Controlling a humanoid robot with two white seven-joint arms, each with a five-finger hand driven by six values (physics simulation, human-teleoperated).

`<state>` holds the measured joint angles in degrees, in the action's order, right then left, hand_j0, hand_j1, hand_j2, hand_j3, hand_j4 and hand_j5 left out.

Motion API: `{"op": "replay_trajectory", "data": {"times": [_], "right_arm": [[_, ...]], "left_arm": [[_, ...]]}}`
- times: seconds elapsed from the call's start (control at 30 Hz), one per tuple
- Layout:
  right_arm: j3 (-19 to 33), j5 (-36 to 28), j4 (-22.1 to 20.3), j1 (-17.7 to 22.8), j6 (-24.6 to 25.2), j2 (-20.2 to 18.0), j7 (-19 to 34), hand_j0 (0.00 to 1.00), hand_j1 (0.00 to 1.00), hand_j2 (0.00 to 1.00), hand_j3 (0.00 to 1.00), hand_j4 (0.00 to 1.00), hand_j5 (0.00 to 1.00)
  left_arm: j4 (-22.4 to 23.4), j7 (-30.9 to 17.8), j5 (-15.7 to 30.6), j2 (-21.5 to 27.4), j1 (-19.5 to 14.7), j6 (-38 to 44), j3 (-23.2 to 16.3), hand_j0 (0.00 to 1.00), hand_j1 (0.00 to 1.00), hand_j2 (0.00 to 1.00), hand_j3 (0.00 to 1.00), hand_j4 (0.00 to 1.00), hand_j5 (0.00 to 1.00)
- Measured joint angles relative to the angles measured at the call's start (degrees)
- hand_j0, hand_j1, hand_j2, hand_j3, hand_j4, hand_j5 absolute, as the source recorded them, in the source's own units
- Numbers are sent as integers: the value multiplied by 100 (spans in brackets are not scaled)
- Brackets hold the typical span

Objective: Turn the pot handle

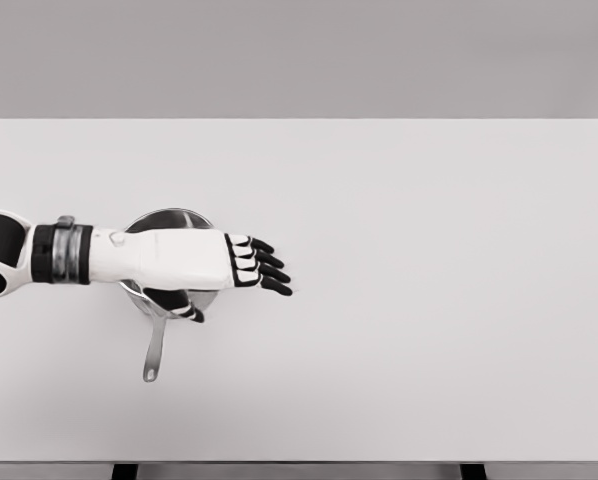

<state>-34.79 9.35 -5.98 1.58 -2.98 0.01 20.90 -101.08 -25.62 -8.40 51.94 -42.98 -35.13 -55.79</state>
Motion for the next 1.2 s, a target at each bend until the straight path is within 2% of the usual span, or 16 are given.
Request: {"op": "replay_trajectory", "data": {"times": [0.03,0.33,0.53,1.07,1.2], "right_arm": [[0,0,0,0,0,0,0,100,100,100,100,100,100],[0,0,0,0,0,0,0,100,100,100,100,100,100],[0,0,0,0,0,0,0,100,100,100,100,100,100],[0,0,0,0,0,0,0,100,100,100,100,100,100],[0,0,0,0,0,0,0,100,100,100,100,100,100]], "left_arm": [[-1,11,-5,40,97,-1,-2,100,100,100,100,100,100],[5,25,-38,214,141,2,-9,100,100,100,100,100,100],[22,13,-378,267,176,2,-35,100,100,100,100,100,100],[78,-8,-726,607,194,3,-52,100,100,100,100,100,100],[225,-6,-830,673,176,4,-53,100,100,100,100,100,100]]}}
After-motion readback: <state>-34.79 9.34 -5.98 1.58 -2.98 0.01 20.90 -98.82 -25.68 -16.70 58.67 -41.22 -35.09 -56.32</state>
